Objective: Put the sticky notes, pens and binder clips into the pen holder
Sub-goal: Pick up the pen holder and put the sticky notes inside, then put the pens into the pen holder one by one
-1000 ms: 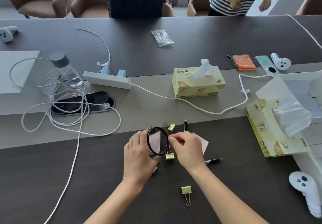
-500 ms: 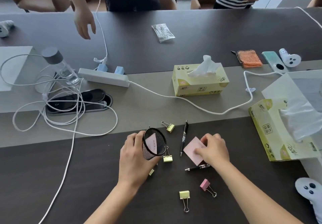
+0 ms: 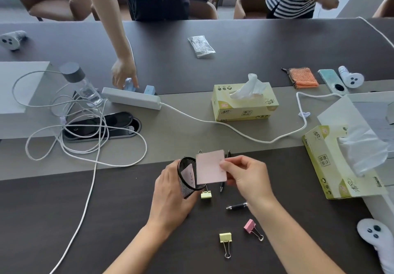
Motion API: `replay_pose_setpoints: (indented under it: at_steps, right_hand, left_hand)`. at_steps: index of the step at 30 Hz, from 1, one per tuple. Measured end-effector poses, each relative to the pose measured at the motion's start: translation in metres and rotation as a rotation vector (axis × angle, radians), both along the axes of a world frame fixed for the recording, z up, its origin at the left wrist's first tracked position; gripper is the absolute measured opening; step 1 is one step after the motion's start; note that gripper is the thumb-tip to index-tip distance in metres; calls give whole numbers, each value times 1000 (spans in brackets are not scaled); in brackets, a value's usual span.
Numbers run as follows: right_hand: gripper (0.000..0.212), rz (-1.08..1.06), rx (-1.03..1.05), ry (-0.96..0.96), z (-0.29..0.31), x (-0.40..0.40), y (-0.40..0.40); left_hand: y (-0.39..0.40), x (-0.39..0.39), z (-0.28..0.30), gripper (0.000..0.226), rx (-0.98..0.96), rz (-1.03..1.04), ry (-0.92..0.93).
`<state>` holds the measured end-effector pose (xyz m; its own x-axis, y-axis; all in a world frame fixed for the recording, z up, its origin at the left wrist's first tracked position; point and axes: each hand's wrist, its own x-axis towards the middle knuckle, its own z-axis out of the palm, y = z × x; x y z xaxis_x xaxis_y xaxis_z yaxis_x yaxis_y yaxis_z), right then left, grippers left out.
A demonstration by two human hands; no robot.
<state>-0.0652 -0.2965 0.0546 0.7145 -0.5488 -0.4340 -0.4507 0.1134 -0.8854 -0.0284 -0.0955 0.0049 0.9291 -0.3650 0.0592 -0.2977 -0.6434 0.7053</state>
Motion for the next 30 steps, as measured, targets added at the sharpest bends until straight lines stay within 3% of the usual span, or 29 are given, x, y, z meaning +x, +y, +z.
replay_pose_setpoints:
  at_steps: [5,9,13,18,23,25,30]
  right_hand:
    - [10,93,-173,65,-4,4,39]
    - [24,400,-656,159,-8,3,62]
    - [17,272,-764,136,-21,-17,31]
    - [40,654,-991,618,-59,-75,-52]
    - [13,852,-1199,484,-70,-94,-81]
    - [16,825,-1111,395,-65,-92,-83]
    - [18,395,-430,9,-19,-73,-64]
  left_hand:
    - [4,-3,4,84,-6,13,-57]
    - [9,-4,2,78,35,-29,-114]
    - [23,-5,0,85,-13,80,-44]
    - [32,-9,1,83,-31,146,3]
    - [33,-12,-5,88,-57,149,70]
    - [33,-14,-6,90,-59,145,96]
    - [32,-18,-6,91,-24,128,72]
